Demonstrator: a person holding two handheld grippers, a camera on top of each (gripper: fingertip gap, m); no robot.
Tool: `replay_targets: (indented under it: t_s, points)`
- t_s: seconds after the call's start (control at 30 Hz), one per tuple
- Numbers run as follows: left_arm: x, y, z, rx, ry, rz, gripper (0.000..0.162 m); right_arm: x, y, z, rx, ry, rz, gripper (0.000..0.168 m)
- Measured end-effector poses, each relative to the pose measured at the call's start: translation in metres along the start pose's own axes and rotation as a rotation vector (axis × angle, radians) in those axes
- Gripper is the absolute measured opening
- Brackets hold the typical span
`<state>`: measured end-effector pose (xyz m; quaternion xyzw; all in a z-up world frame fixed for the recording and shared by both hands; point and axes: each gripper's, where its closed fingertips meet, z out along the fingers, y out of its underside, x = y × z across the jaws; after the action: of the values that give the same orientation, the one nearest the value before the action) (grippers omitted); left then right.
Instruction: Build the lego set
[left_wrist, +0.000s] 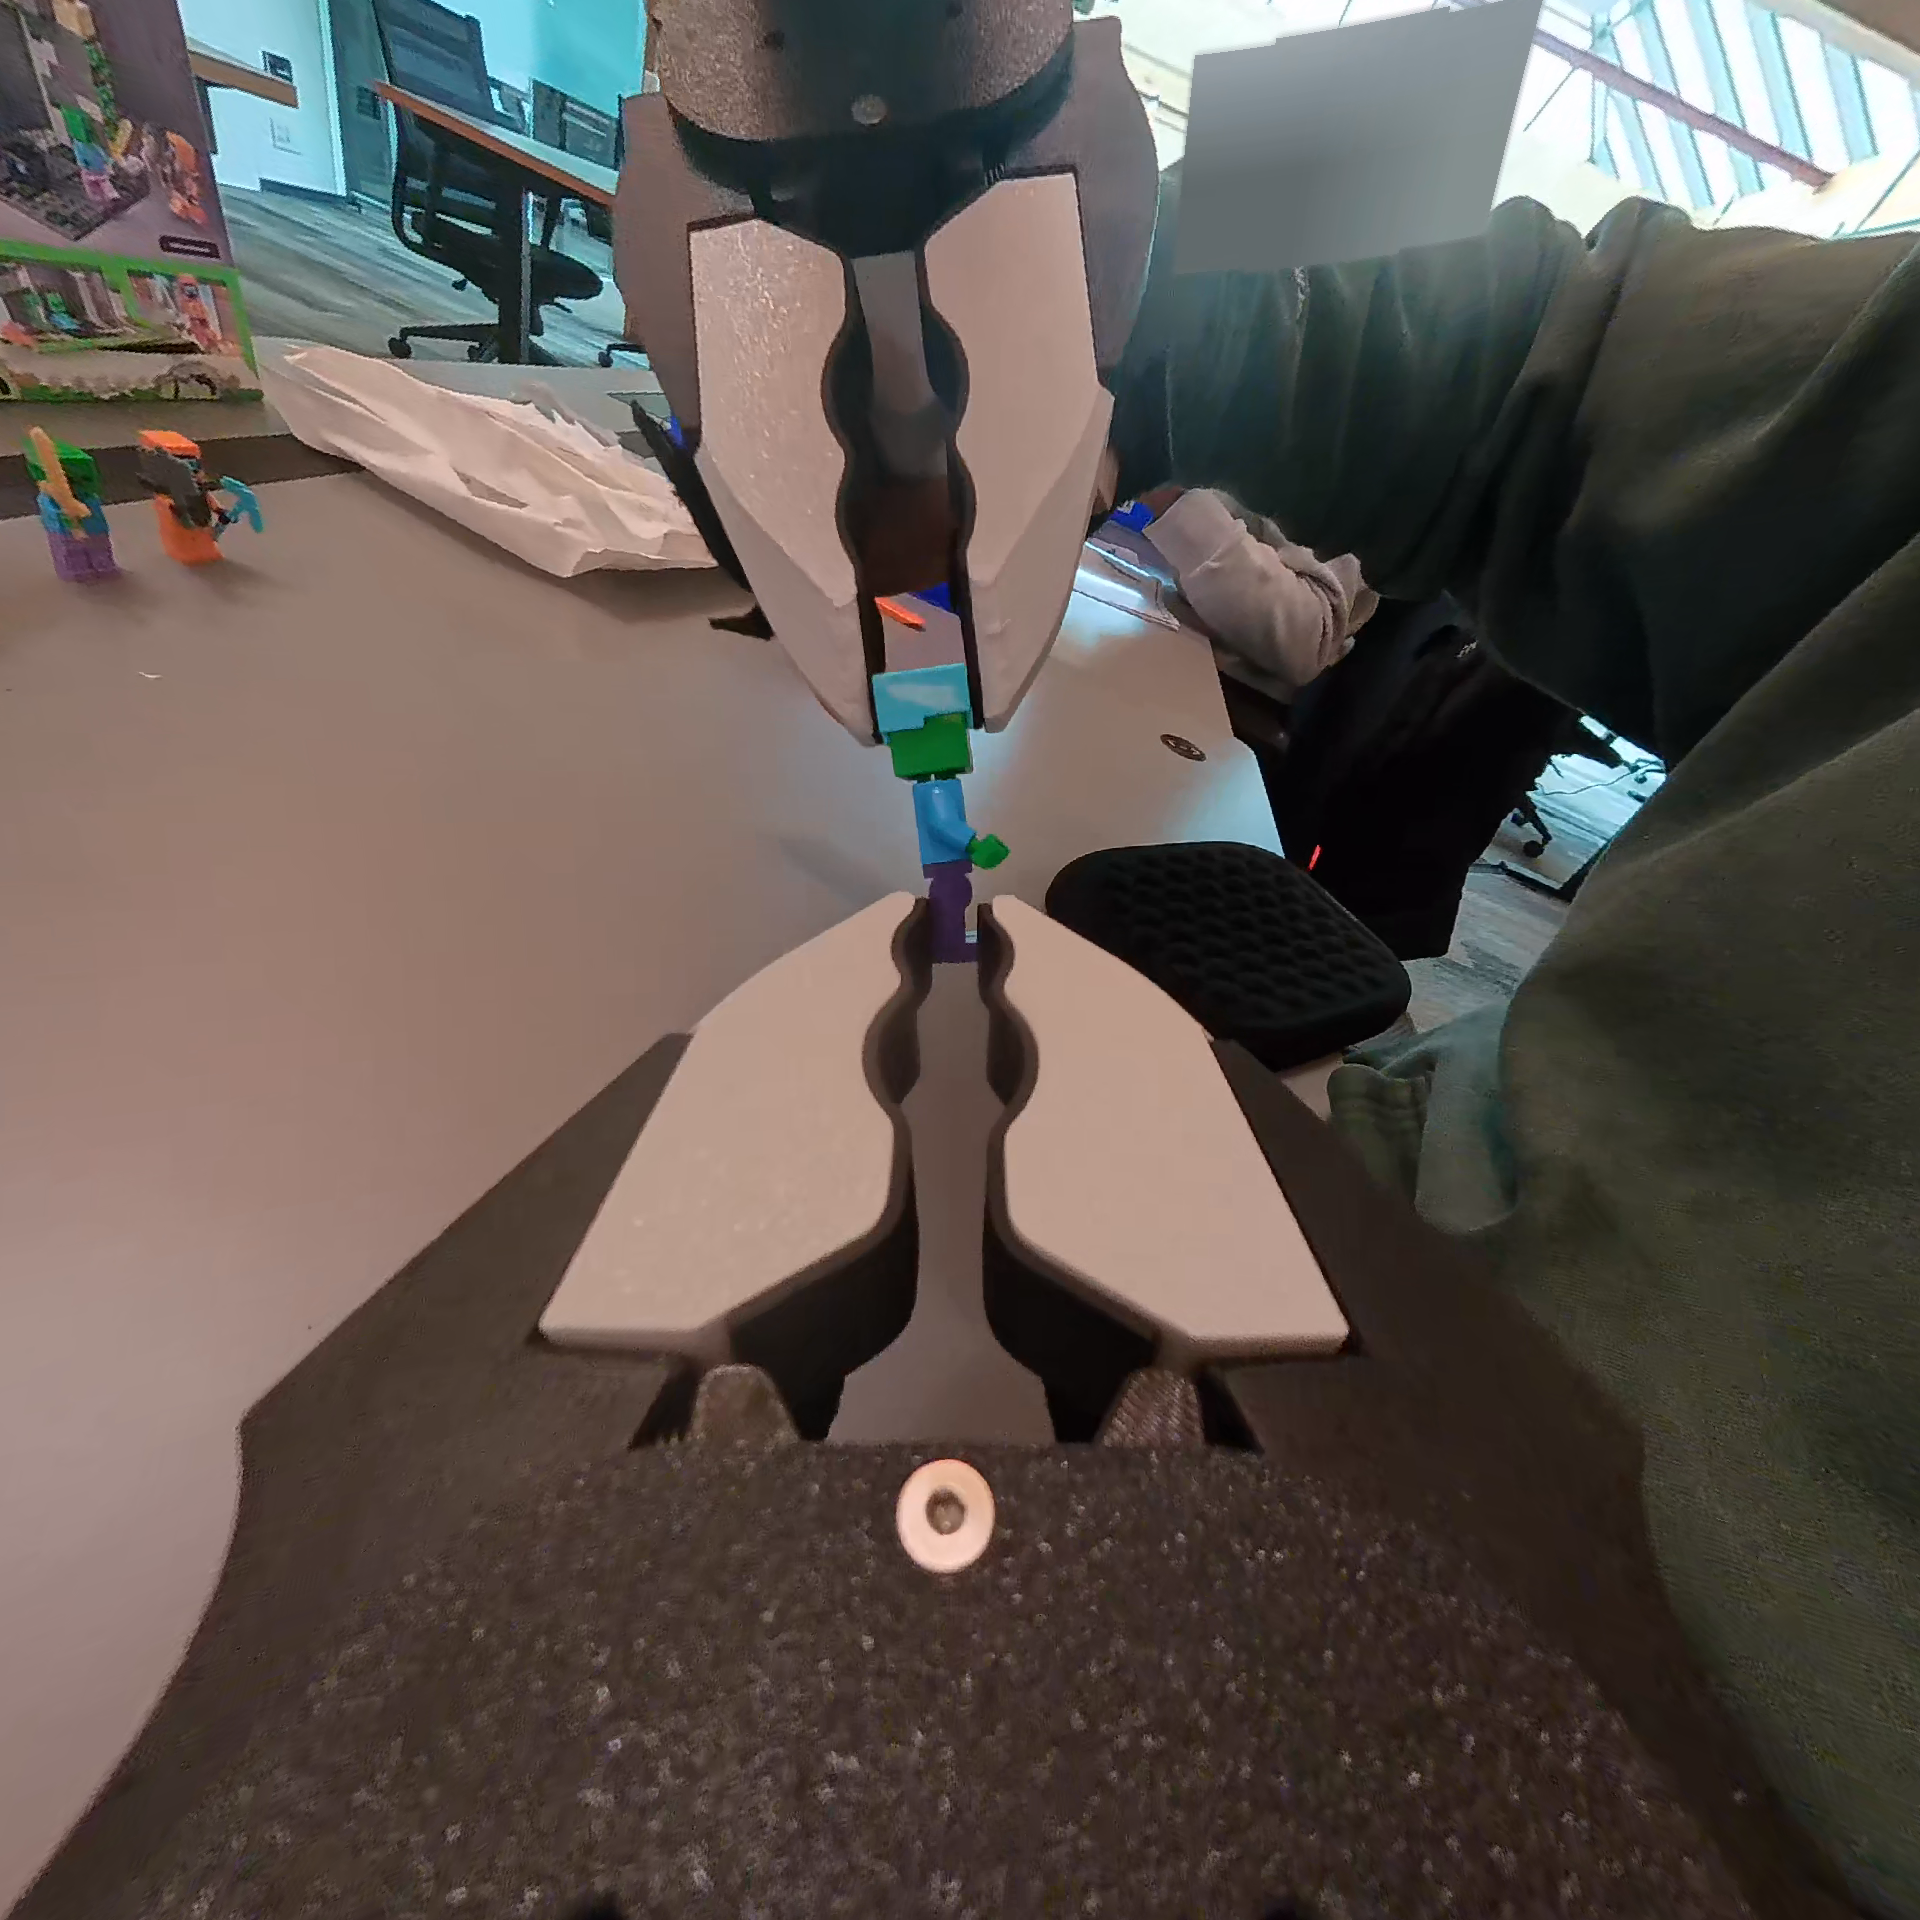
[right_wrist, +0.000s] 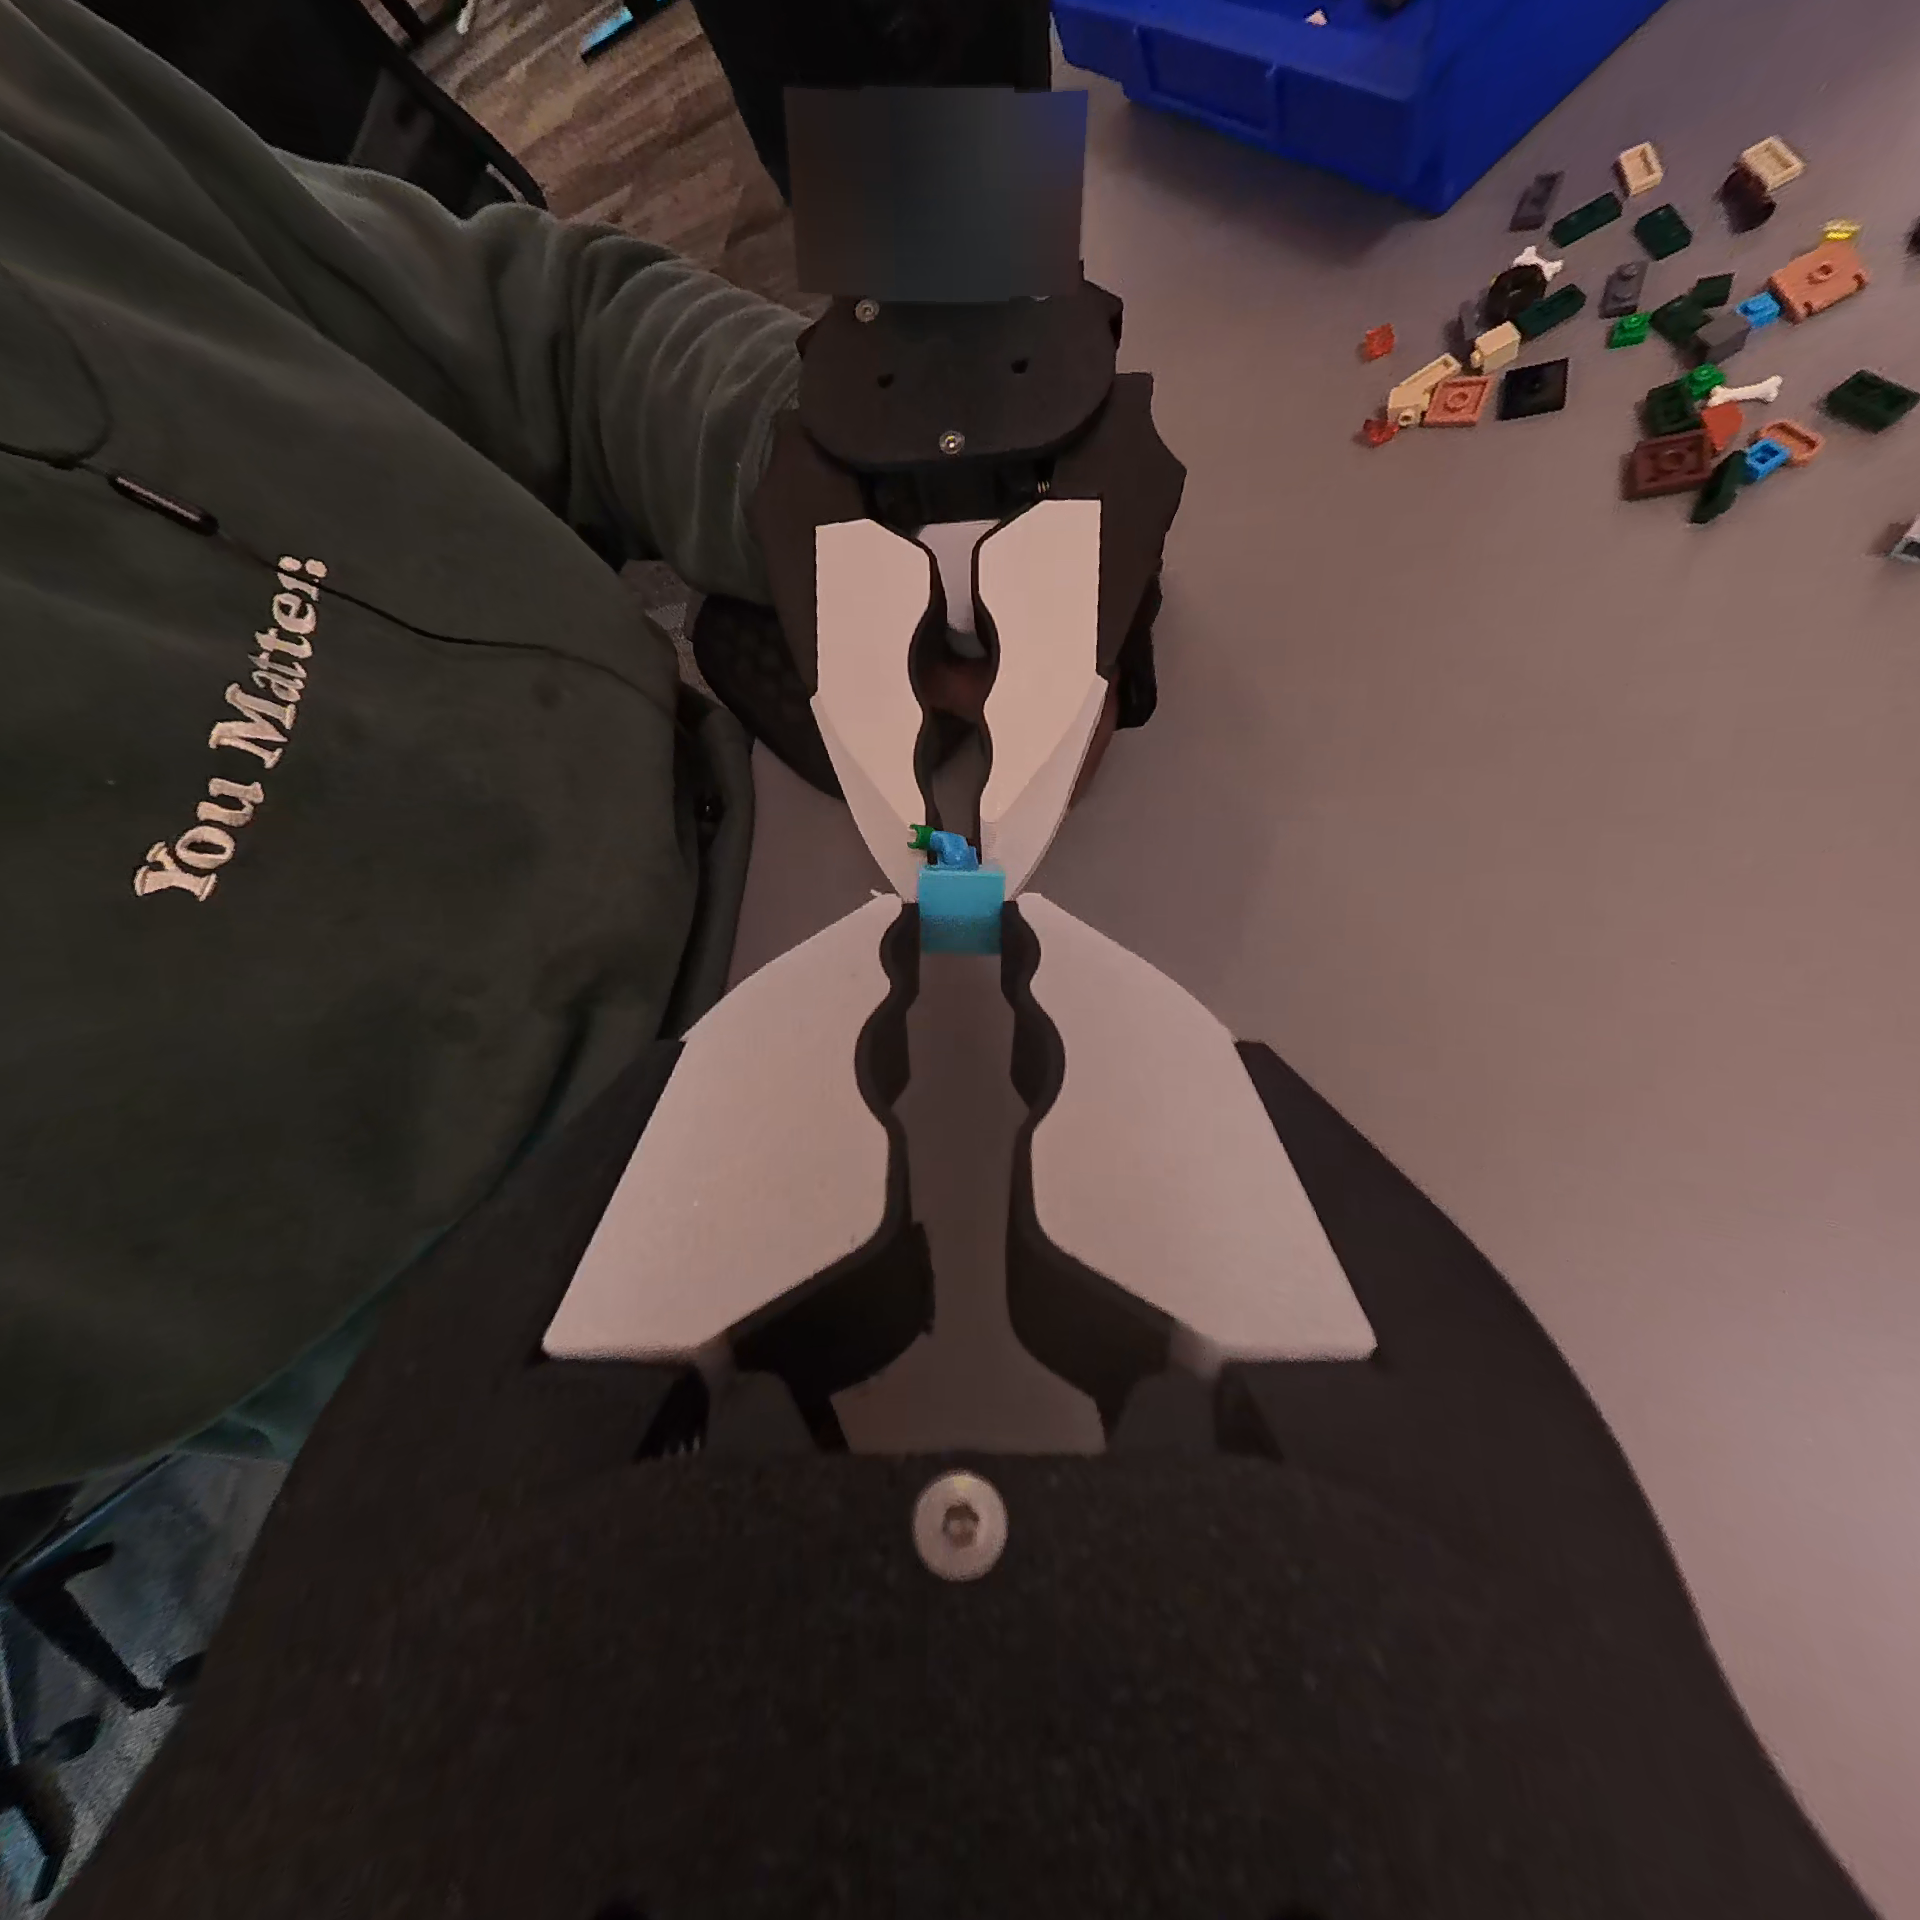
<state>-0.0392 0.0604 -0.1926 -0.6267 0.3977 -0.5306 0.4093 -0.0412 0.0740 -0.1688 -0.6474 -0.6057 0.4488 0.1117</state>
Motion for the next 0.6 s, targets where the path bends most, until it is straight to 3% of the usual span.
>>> replay_targets:
  t_s: [0.6]
  points:
    - [0.0102,0.0047,0.0044,-0.043,0.017,0.070,0.007,-0.0088,0.0101,0.0034,0.015,-0.080,0.055,0.015]
